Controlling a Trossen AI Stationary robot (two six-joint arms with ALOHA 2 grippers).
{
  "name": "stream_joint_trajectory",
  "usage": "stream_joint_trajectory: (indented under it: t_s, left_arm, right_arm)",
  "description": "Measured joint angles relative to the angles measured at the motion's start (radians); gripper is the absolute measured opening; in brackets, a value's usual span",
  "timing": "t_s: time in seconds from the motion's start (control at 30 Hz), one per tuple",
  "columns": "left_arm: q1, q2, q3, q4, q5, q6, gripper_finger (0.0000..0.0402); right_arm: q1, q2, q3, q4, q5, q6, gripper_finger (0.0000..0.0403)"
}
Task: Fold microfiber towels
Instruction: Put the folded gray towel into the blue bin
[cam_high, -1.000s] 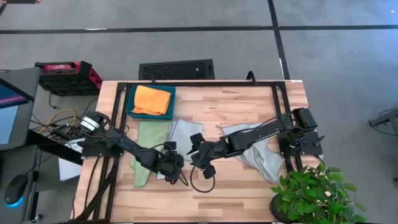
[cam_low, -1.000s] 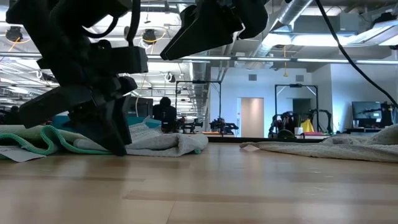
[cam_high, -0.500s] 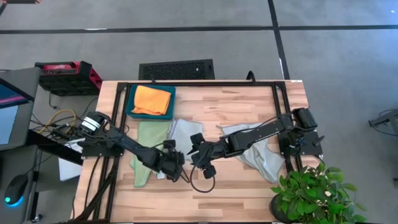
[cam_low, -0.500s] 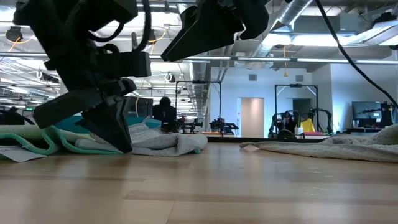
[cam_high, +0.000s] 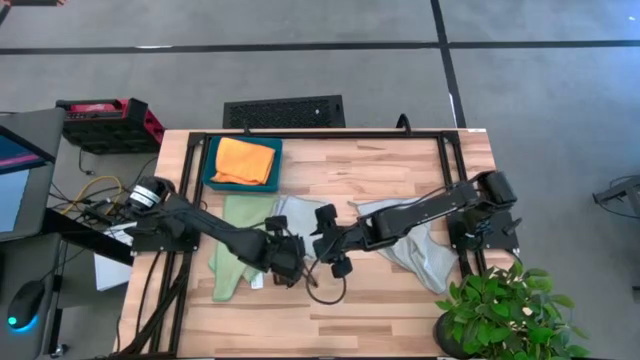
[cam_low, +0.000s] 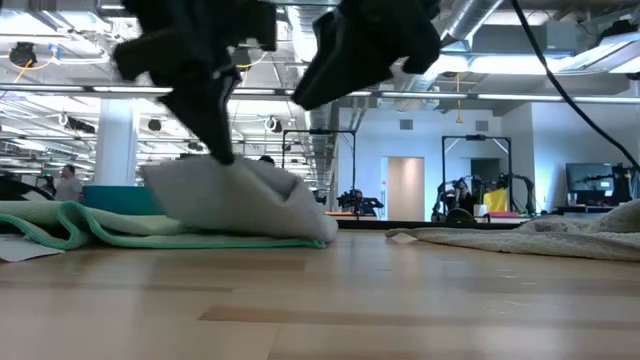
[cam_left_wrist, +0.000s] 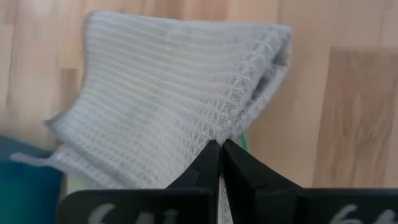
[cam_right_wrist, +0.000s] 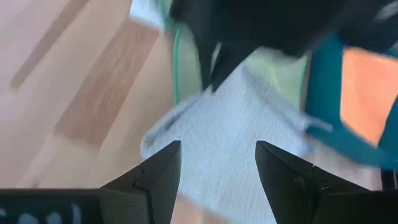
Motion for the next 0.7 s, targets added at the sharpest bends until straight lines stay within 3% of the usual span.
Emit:
stream_joint_trajectory:
  t_s: [0.37, 0.7]
  left_arm:
    - [0.162, -0.002, 0.134, -0.039, 0.047, -0.117, 0.0000]
    - [0.417, -0.002, 0.178, -0.059, 0.170, -0.095, 0.0000]
  right_arm:
    - [0.022, -0.130, -0.014, -0.226, -0.003, 0.050, 0.0230]
    - [0.062, -0.160, -0.025, -0.280, -0.003, 0.061, 0.0230]
